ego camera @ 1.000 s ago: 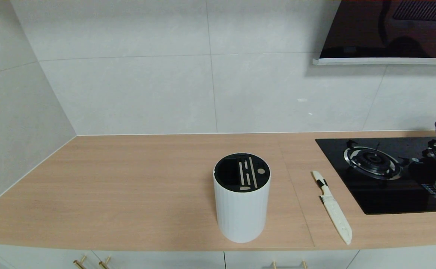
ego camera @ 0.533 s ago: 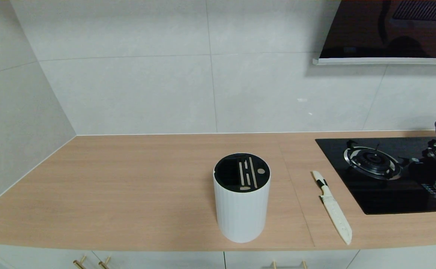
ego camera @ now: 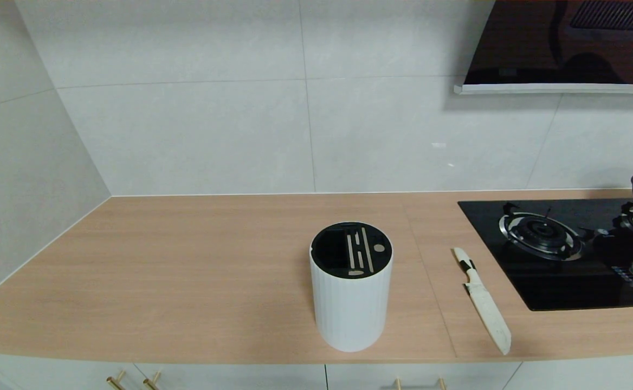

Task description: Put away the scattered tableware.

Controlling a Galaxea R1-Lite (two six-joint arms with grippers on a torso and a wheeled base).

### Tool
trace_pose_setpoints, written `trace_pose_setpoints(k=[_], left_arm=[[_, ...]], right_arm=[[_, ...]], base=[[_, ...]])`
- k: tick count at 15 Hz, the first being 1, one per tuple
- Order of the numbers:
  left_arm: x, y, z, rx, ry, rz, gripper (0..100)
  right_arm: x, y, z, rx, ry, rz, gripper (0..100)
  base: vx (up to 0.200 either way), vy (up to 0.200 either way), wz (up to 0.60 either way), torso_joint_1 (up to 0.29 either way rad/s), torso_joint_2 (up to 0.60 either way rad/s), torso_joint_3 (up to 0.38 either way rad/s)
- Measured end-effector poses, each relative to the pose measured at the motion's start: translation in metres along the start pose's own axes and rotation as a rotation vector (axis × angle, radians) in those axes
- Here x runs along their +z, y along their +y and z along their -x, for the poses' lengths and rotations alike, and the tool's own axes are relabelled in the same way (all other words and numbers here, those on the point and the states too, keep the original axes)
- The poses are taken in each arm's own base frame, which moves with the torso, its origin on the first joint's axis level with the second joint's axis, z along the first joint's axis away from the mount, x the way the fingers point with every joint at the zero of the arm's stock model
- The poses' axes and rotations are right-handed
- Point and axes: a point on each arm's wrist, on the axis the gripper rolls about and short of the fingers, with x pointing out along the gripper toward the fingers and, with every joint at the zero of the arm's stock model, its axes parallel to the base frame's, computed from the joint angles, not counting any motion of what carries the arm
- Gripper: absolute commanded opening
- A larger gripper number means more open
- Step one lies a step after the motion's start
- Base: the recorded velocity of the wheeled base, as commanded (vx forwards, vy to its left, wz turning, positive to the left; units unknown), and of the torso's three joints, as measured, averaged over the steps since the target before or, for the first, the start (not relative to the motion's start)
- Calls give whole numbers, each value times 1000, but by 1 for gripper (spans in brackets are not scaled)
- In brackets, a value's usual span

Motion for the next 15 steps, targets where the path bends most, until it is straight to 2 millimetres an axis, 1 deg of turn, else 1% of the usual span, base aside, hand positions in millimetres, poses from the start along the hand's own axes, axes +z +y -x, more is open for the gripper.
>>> trace_pose_setpoints(k=[2,4,7,9,12,13,15], left_arm=[[0,0,0,0,0,0,100],[0,0,0,0,0,0,100],[0,0,0,0,0,0,100],[0,0,0,0,0,0,100],[0,0,0,0,0,0,100],[0,0,0,0,0,0,100],[0,0,0,0,0,0,100]], right_arm=[[19,-2,-29,35,100,-6,100],[32,-5,-65,59,178,-8,100],[39,-9,-126,60,245,-4,100],[34,-12,-169,32,273,18,100],[22,-15,-227,-15,311,50,100],[18,-16,-243,-29,317,58,100],[6,-15,-269,-45,347,69,100]], base=[[0,0,0,0,0,0],[0,0,0,0,0,0],[0,0,0,0,0,0],[0,0,0,0,0,0],[0,0,0,0,0,0],[0,0,0,0,0,0],[0,0,0,0,0,0]])
